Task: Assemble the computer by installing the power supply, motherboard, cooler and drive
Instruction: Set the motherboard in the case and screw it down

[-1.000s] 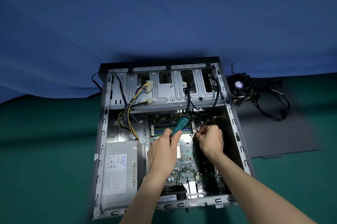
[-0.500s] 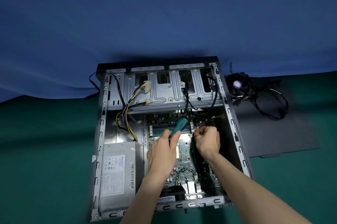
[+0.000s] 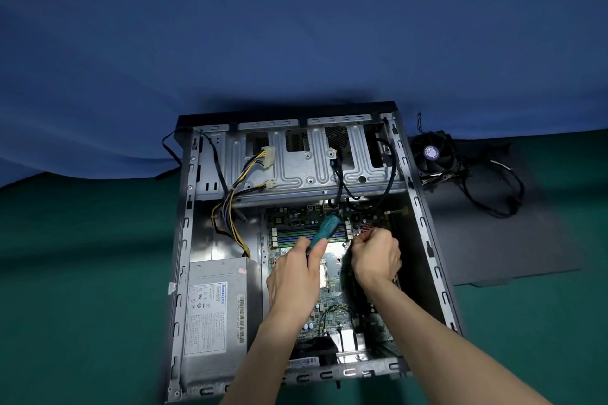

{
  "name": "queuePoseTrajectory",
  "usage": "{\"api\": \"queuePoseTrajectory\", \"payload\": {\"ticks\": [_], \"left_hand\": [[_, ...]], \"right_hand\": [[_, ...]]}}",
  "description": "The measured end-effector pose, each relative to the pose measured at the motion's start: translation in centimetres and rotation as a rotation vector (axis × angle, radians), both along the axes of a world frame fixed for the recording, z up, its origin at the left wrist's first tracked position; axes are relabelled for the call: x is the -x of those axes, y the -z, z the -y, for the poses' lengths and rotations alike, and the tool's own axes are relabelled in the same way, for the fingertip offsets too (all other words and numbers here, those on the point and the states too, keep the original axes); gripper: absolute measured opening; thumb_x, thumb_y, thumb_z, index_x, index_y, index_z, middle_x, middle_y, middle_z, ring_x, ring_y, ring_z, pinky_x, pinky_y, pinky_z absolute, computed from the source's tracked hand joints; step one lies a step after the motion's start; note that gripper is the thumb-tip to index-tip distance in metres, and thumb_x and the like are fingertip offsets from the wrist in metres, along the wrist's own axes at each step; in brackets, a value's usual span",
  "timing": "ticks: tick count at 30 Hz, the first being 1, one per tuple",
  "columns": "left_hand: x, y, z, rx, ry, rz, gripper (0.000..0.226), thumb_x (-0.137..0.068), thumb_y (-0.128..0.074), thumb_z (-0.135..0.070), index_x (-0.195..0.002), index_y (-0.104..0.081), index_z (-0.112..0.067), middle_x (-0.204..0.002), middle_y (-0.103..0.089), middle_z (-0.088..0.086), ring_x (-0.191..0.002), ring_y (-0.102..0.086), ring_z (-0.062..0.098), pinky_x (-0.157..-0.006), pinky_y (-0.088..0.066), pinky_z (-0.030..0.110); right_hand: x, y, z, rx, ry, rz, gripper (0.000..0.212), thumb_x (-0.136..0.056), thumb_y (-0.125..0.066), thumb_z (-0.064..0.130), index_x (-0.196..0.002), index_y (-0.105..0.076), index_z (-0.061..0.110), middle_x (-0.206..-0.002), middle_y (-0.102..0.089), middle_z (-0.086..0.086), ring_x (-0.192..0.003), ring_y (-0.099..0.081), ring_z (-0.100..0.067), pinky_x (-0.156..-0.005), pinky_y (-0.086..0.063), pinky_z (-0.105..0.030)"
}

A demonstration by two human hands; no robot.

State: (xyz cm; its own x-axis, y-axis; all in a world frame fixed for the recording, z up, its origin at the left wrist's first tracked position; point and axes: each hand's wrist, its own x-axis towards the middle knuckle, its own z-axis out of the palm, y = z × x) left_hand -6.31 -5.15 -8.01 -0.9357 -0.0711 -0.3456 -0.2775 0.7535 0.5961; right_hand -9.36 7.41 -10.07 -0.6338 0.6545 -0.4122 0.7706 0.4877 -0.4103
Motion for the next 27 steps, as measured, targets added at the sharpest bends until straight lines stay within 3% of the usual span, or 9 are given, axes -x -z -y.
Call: {"api": "queuePoseTrajectory", "payload": {"ticks": [7,10,16,20,22,24,27], "left_hand": [[0.0,0.1,0.0,-0.003,-0.002,0.013,0.042,-0.096,-0.029,-0.057,-0.109,-0.055,-0.026,-0.058,-0.049,-0.009,-0.062,-0.05,0.02,-0.053,-0.03,0.033],[-0.1,0.1,-0.1,-0.007,0.009,0.016,0.041,-0.095,-0.029,-0.057,-0.107,-0.054,-0.027,-0.058,-0.049,-0.008,-0.064,-0.053,0.022,-0.053,-0.031,0.033],[0.0,0.1,-0.2,0.005,0.009,0.022,0.042,-0.096,-0.028,-0.057,-0.108,-0.054,-0.026,-0.061,-0.052,-0.007,-0.069,-0.057,0.024,-0.056,-0.034,0.033],[0.0,0.0,-0.1,0.0,0.009,0.015,0.041,-0.096,-0.029,-0.056,-0.108,-0.054,-0.026,-0.058,-0.051,-0.006,-0.061,-0.052,0.019,-0.051,-0.031,0.031],[0.2,-0.2,0.0,-0.016,0.017,0.022,0.039,-0.096,-0.03,-0.056,-0.106,-0.053,-0.027,-0.057,-0.051,-0.006,-0.057,-0.05,0.016,-0.049,-0.03,0.03],[0.4,-0.4,-0.1,-0.074,0.044,0.035,0.033,-0.096,-0.033,-0.056,-0.1,-0.053,-0.03,-0.054,-0.051,-0.006,-0.053,-0.049,0.014,-0.048,-0.031,0.028],[0.5,-0.4,-1.1,-0.223,0.128,0.057,0.021,-0.094,-0.043,-0.053,-0.091,-0.053,-0.035,-0.056,-0.056,-0.01,-0.054,-0.052,0.012,-0.054,-0.038,0.028]], "right_hand": [[0.3,-0.2,-0.8,0.002,-0.106,0.02,0.006,-0.086,-0.068,0.018,-0.081,-0.068,0.014,-0.091,-0.07,-0.009,-0.085,-0.063,-0.029,-0.075,-0.045,-0.032],[0.2,0.0,-1.2,0.022,-0.142,0.009,0.014,-0.084,-0.071,0.019,-0.074,-0.062,0.017,-0.082,-0.067,-0.005,-0.069,-0.054,-0.021,-0.065,-0.04,-0.026],[0.1,0.4,-1.2,0.029,-0.119,-0.014,0.027,-0.083,-0.071,0.015,-0.063,-0.054,0.021,-0.059,-0.049,0.009,-0.059,-0.049,-0.015,-0.063,-0.037,-0.025],[-0.1,0.1,-1.8,0.104,-0.056,-0.036,0.017,-0.084,-0.071,0.015,-0.07,-0.062,0.016,-0.066,-0.06,0.004,-0.06,-0.052,-0.014,-0.063,-0.038,-0.024],[-0.6,-0.5,-2.2,0.136,-0.004,-0.099,0.019,-0.089,-0.067,0.015,-0.071,-0.061,0.012,-0.067,-0.062,0.004,-0.059,-0.054,-0.014,-0.054,-0.038,-0.024],[-1.2,-1.9,-2.4,0.306,-0.028,-0.202,0.032,-0.096,-0.058,0.026,-0.068,-0.06,0.01,-0.058,-0.059,0.004,-0.049,-0.051,-0.012,-0.046,-0.037,-0.023],[-1.9,-5.2,-2.0,0.82,-0.146,-0.317,0.047,-0.089,-0.057,0.05,-0.086,-0.063,0.003,-0.051,-0.058,-0.002,-0.036,-0.048,-0.011,-0.036,-0.035,-0.018]]}}
